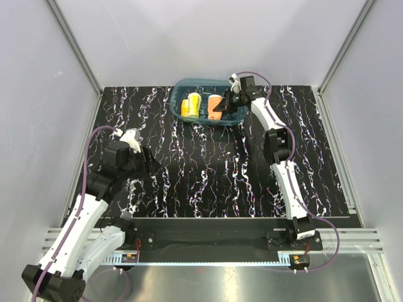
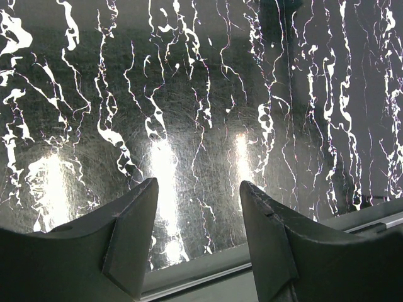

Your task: Roll the towels

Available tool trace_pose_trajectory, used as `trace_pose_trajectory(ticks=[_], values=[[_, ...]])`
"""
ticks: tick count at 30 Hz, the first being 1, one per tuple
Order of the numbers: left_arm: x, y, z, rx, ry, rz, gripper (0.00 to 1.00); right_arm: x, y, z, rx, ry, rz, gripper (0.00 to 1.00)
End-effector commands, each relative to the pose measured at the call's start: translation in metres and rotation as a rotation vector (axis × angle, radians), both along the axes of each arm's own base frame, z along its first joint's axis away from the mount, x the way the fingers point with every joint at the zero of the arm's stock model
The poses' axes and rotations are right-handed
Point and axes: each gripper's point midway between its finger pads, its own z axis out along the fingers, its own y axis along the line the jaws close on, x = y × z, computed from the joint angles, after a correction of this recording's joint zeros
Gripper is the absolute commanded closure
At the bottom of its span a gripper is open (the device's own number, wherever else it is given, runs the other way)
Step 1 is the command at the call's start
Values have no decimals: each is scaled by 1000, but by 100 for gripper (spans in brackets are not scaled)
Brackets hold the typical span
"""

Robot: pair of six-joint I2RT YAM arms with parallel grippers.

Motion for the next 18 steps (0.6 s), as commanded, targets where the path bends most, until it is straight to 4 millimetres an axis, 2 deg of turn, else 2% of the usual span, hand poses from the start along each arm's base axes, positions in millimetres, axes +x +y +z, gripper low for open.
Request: trace_pose_trajectory(ticks=[1,5,9,13,17,18], values=[[8,-1,12,-4,-56,-3,40,11,0,6,-27,-57,-22,85],[8,-1,13,-6,-57,-5,40,14,-13,-5,-109,-58,-64,73],[8,-1,15,-8,-65,-4,40,15,-26,-3,-190,-63,-103,55],[8,0,16,-8,-69,-3,40,17,-41,-6,-282,-71,-147,49],[7,0,17,-10,-75,-3,40,12,-46,-9,-312,-54,-147,47],[7,0,17,-10,-75,-3,40,12,-46,-9,-312,-53,-145,44]])
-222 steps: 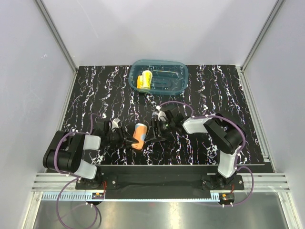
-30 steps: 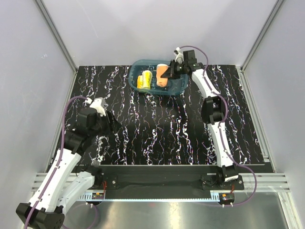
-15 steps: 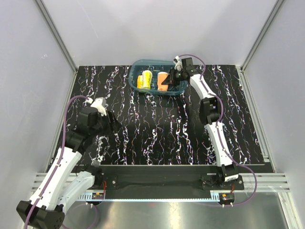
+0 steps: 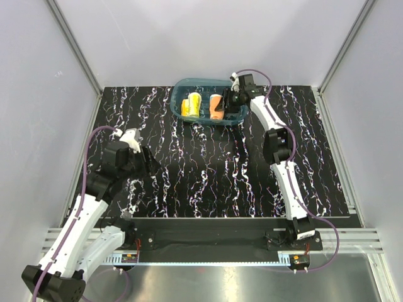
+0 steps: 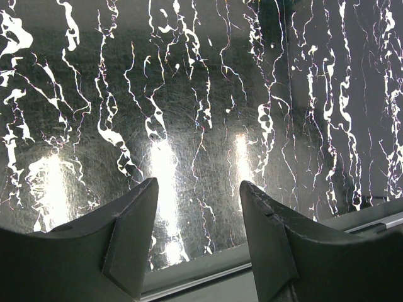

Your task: Roll the towels

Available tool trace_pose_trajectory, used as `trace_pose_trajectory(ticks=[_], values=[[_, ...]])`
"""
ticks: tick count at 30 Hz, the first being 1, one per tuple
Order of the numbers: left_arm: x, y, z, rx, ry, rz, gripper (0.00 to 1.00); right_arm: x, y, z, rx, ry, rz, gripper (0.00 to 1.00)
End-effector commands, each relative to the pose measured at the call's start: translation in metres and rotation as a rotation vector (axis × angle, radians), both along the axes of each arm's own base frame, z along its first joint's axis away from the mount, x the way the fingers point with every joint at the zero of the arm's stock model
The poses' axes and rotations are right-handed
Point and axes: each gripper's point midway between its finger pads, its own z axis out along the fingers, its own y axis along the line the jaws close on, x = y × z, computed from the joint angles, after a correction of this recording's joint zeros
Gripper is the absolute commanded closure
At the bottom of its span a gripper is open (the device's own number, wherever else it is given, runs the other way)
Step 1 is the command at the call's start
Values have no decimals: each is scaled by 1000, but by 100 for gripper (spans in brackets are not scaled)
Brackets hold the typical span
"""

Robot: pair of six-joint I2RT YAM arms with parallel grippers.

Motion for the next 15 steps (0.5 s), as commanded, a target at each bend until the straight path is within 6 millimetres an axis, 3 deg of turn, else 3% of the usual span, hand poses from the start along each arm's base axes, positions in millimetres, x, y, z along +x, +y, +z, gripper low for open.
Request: trace_pose_trajectory(ticks=[1,8,15], values=[[7,-1,17,-10,-74,-5,40,2,-26,3,-137,-18,-54,42],[6,0,19,-12,-80,-5,40,0,-18,44,-120,-78,-42,32],[7,0,20,-14,-87,-5,41,-5,-7,62,-140,-114,-27,29]])
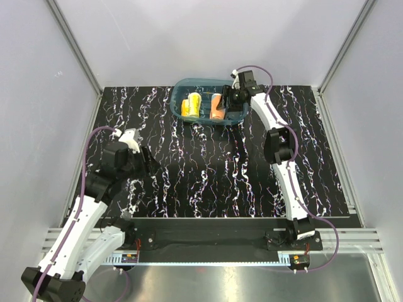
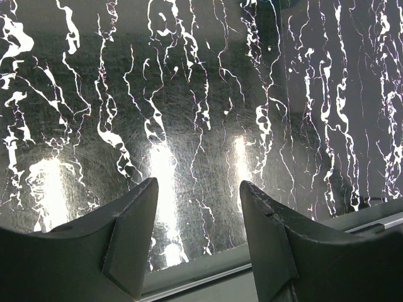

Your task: Roll the towels

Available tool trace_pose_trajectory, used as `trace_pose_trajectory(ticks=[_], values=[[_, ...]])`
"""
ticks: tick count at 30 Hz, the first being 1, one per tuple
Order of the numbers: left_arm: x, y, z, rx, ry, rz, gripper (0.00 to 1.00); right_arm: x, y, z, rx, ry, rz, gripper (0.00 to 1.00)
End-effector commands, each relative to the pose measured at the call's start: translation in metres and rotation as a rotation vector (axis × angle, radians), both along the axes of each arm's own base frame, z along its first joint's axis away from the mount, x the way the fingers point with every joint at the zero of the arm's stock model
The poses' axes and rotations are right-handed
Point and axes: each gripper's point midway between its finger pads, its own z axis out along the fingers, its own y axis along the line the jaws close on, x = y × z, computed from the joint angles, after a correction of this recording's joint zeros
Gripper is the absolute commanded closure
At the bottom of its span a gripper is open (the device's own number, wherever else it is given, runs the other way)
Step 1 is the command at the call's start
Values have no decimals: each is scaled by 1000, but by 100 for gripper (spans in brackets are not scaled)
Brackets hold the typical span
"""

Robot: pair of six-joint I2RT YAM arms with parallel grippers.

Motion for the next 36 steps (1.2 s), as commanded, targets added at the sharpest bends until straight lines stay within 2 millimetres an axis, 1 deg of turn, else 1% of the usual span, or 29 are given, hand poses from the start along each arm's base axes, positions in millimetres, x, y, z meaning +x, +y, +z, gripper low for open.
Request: trace_pose_trajectory(ticks=[1,2,5,14,15,16,18,19,20,21,22,24,25,27,28,29,33,36], values=[[7,-1,17,-11,-72,-7,40,-2,7,48,-32,-88,12,29],[7,-1,16,-8,-70,-7,40,-4,11,50,-34,-90,18,29],[7,-1,17,-10,-73,-8,40,-6,14,53,-41,-99,20,29],[7,-1,18,-11,-75,-9,40,-14,32,63,-102,-144,47,30],[7,-1,17,-12,-74,-11,40,-12,30,62,-124,-155,41,30],[7,-1,18,-13,-78,-10,40,-15,35,57,-138,-152,51,30],[6,-2,17,-13,-75,-12,40,-13,35,57,-162,-165,44,30],[7,-1,19,-13,-80,-11,40,-13,34,46,-184,-150,48,30],[6,-1,17,-12,-76,-11,40,-12,33,46,-194,-158,44,30],[6,-1,17,-12,-75,-13,40,-10,30,41,-209,-154,33,30],[6,-2,18,-13,-77,-14,40,-10,30,32,-224,-144,33,30],[6,-2,18,-15,-78,-15,40,-9,25,21,-264,-137,19,31],[6,-2,18,-14,-77,-17,40,-11,22,10,-296,-126,27,31],[6,-3,17,-15,-73,-18,40,-9,16,-1,-376,-137,24,31],[6,-3,17,-14,-72,-18,40,-11,16,-9,-392,-128,35,31],[7,-3,18,-14,-75,-19,40,-10,10,-15,-425,-125,23,31],[7,-2,16,-12,-67,-15,40,-11,-1,-36,-490,-104,23,31],[8,-3,16,-13,-67,-16,40,-12,-4,-49,-518,-92,35,31]])
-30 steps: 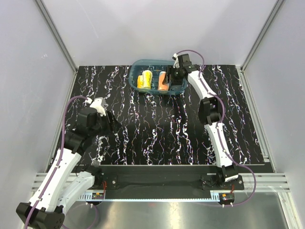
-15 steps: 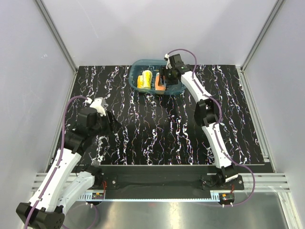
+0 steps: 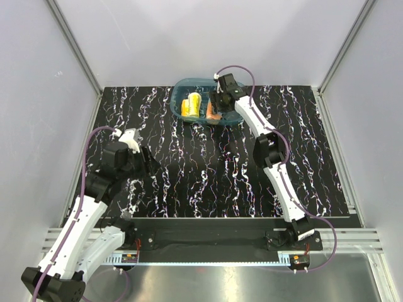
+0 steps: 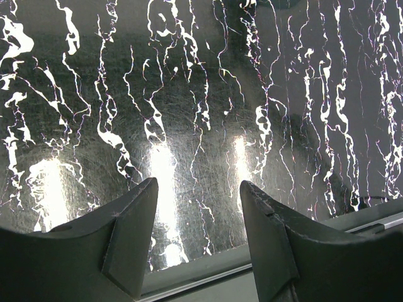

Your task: Roll the towels

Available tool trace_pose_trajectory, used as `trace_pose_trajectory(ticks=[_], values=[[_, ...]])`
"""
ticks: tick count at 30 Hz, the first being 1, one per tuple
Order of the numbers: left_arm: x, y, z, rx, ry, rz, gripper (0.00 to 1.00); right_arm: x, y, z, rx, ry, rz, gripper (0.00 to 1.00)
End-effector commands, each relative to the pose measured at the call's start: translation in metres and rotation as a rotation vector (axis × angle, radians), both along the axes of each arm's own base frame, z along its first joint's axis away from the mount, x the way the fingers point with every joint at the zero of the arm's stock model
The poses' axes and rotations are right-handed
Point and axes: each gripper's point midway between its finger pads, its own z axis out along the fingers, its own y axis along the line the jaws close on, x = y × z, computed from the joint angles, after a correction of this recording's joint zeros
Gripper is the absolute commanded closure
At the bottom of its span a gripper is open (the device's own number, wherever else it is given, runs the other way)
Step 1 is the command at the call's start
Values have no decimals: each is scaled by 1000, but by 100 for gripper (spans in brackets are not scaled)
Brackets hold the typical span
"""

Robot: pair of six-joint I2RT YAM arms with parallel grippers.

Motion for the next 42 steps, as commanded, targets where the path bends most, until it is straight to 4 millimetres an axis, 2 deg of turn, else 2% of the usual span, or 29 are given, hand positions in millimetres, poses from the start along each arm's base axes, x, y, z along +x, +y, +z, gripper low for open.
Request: trace_pose_trajectory(ticks=[1,4,7,10,11,13,14,19,24,35,39,42], values=[[7,-2,13,-9,-58,-14,40,-6,-22,-45,-156,49,-6,31],[8,-2,13,-8,-57,-12,40,-8,-23,-53,-172,57,-6,31],[8,-1,13,-6,-56,-10,40,-7,-23,-49,-165,53,-7,31],[8,-1,12,-3,-54,-7,40,-1,-16,-22,-126,3,4,30],[9,0,13,-3,-55,-5,40,-1,-15,-5,-112,-18,7,29],[8,0,13,-3,-57,-1,40,1,-9,15,-80,-52,20,28],[9,0,13,-1,-56,0,40,1,-10,34,-67,-76,21,28],[9,1,14,-2,-59,3,40,-3,-4,90,-12,-146,29,28],[8,2,14,0,-60,6,40,-10,0,108,1,-161,43,28],[8,2,14,1,-62,7,40,-23,5,119,37,-142,50,31],[8,1,15,-1,-64,6,40,-31,6,140,76,-167,50,32],[8,2,15,-1,-63,8,40,-46,2,165,99,-192,50,34]])
